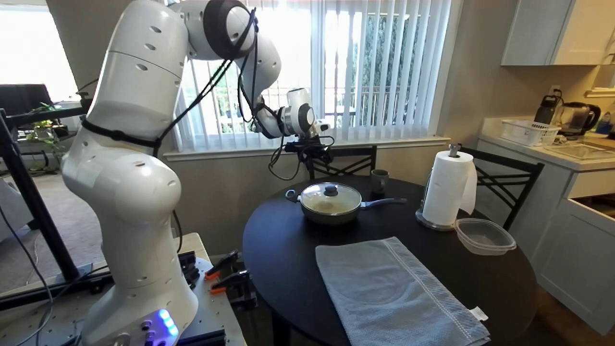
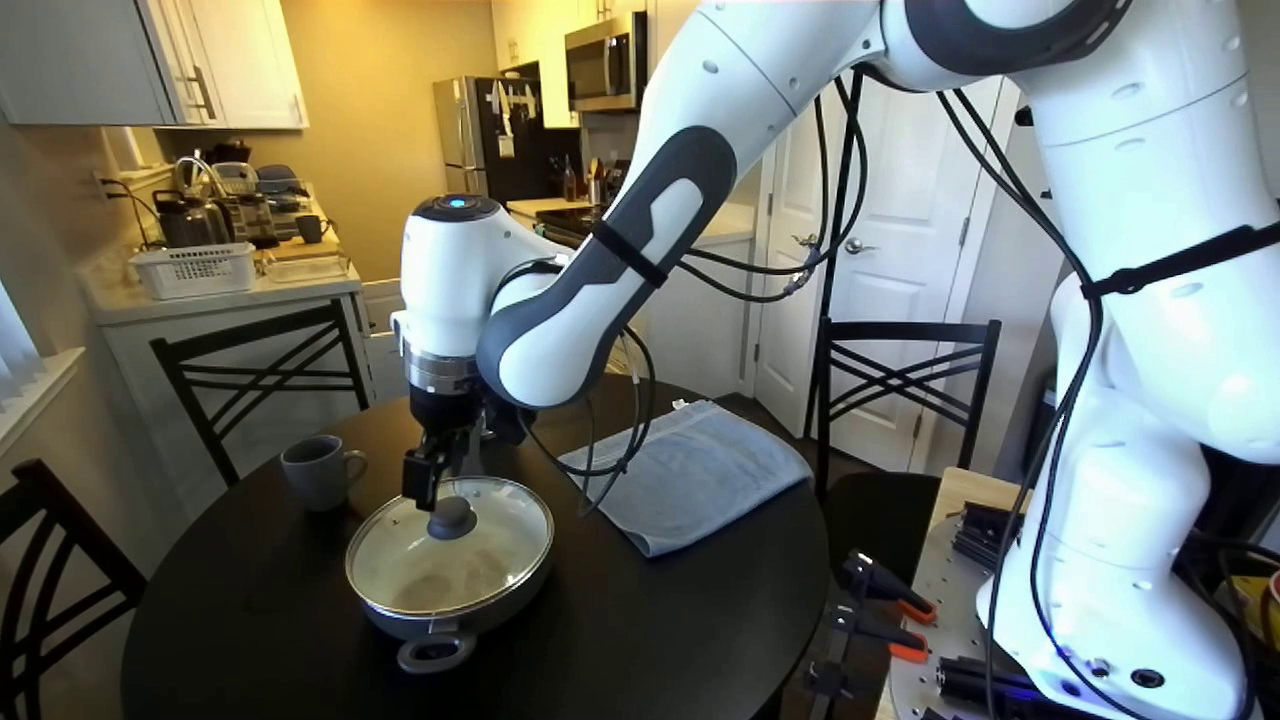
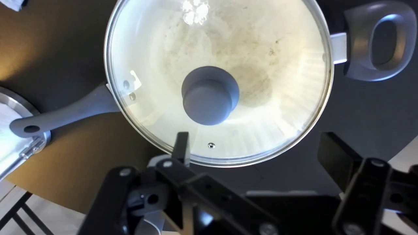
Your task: Pick up the clear pan lid and put it on the blue towel
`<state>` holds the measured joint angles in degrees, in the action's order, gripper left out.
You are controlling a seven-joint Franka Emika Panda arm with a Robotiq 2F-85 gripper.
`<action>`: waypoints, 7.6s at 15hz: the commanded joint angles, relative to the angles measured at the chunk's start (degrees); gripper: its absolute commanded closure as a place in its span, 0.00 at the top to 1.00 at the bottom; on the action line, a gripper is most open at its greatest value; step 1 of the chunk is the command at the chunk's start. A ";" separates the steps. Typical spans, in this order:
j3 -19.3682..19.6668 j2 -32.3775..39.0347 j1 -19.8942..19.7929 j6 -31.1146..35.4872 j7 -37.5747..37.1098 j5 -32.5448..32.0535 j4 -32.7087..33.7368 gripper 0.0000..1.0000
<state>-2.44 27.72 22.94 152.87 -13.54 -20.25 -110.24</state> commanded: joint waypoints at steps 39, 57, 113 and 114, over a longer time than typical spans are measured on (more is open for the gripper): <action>-0.45 19.64 -3.94 -14.61 -2.14 12.90 23.09 1.00; 0.44 21.84 -3.81 -19.14 -3.01 12.90 27.93 1.00; 8.54 -3.61 -20.85 12.22 -14.66 29.35 -22.59 0.33; 9.24 -2.68 -20.27 11.43 -15.10 29.07 -21.84 0.33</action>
<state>6.73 24.06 2.46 163.91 -29.68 6.66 -133.41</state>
